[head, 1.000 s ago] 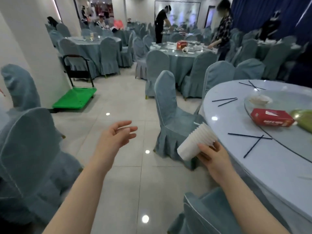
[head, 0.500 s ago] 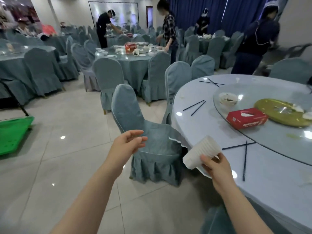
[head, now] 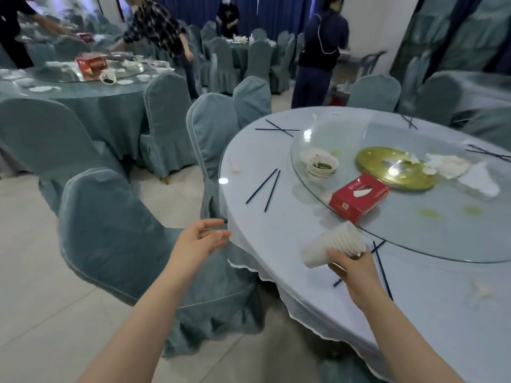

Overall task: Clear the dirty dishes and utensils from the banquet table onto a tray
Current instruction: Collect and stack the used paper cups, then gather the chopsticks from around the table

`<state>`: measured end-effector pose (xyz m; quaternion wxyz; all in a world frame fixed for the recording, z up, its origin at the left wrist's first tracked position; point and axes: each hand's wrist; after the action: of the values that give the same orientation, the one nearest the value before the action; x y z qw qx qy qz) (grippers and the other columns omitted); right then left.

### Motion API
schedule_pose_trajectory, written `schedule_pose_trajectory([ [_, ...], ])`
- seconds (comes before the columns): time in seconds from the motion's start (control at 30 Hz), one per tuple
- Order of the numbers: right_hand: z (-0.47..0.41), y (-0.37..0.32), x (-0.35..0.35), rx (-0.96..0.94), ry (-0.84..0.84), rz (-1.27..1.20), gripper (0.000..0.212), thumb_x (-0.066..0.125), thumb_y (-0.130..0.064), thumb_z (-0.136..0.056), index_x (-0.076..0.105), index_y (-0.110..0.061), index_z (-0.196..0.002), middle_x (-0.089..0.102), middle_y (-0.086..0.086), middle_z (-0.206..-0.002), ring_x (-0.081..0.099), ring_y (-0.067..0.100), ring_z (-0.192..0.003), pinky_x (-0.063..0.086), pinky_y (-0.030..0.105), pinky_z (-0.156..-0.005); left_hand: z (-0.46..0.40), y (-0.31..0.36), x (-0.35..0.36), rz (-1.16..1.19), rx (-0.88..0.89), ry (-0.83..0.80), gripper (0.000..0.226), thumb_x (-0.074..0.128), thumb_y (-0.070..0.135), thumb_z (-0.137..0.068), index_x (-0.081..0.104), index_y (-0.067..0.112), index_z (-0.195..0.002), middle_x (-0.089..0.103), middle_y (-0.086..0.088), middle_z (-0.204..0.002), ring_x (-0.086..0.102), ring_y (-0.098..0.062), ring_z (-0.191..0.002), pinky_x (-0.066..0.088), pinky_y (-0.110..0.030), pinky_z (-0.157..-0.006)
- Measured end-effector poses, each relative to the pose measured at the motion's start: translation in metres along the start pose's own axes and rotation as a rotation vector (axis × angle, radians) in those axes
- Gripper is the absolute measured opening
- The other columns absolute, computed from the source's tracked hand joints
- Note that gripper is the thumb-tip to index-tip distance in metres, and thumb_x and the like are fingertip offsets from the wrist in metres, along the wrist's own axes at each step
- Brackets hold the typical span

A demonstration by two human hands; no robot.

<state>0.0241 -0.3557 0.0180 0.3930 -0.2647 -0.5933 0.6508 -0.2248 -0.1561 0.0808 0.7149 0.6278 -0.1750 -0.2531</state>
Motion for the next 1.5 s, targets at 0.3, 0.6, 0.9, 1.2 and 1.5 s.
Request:
schedule_pose_trajectory([
  [0.3,-0.092,-0.025,-0.008,-0.093,0.181,0.115,0.046,0.073,0.002,-0.078,0.066,-0.036,-0.101,0.071,-0.004,-0.096,0.067,0.02,-0.096,0.058,0.037,-0.079,-0.152,-0.003,0.031,-0.052,-0.081,-0.119,0.021,0.062,0.018,-0.091,0.061,0.028,-0.109,0.075,0.007,-0.097,0.071,-0.01,-0.09,0.049,-0.026,-0.079],
  [0.6,-0.277,-0.057,-0.033,-0.159,0.431,0.252,0.07,0.086,-0.013,-0.064,0.045,-0.024,-0.12,0.06,-0.006,-0.105,0.06,0.002,-0.09,0.048,0.025,-0.07,-0.271,-0.001,0.093,-0.15,-0.153,-0.076,0.02,0.06,0.016,-0.092,0.063,0.026,-0.109,0.075,0.006,-0.096,0.071,-0.009,-0.089,0.049,-0.024,-0.078],
  [0.9,-0.413,-0.066,-0.06,-0.168,0.32,0.628,0.08,0.09,-0.027,-0.054,0.046,-0.022,-0.119,0.059,-0.01,-0.105,0.057,0.013,-0.096,0.043,0.026,-0.076,-0.343,-0.031,0.132,-0.265,-0.23,0.044,0.022,0.063,0.013,-0.09,0.064,0.028,-0.106,0.068,0.005,-0.109,0.062,-0.008,-0.099,0.047,-0.024,-0.081],
  [1.2,-0.393,-0.028,-0.05,-0.078,0.273,1.145,0.09,0.074,-0.051,-0.07,0.037,-0.008,-0.139,0.047,0.011,-0.14,0.028,0.035,-0.138,0.029,0.05,-0.111,-0.344,-0.061,0.147,-0.334,-0.289,-0.065,0.024,0.06,0.011,-0.092,0.061,0.024,-0.112,0.065,0.006,-0.112,0.058,0.001,-0.099,0.04,-0.016,-0.08],
  [1.5,-0.341,-0.009,-0.039,0.173,0.149,1.371,0.08,0.057,-0.028,-0.085,0.015,-0.019,-0.152,0.006,0.003,-0.162,-0.004,0.028,-0.148,0.003,0.056,-0.116,-0.348,-0.072,0.147,-0.326,-0.297,-0.095,0.022,0.059,0.008,-0.091,0.062,0.023,-0.107,0.065,0.003,-0.108,0.061,-0.012,-0.103,0.04,-0.023,-0.085],
])
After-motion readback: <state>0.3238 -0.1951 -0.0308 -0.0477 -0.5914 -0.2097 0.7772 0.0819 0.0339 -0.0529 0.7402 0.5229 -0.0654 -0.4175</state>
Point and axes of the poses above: each hand's wrist, its own z-axis away from the middle knuckle, its own x-axis out of the palm, y = z × x
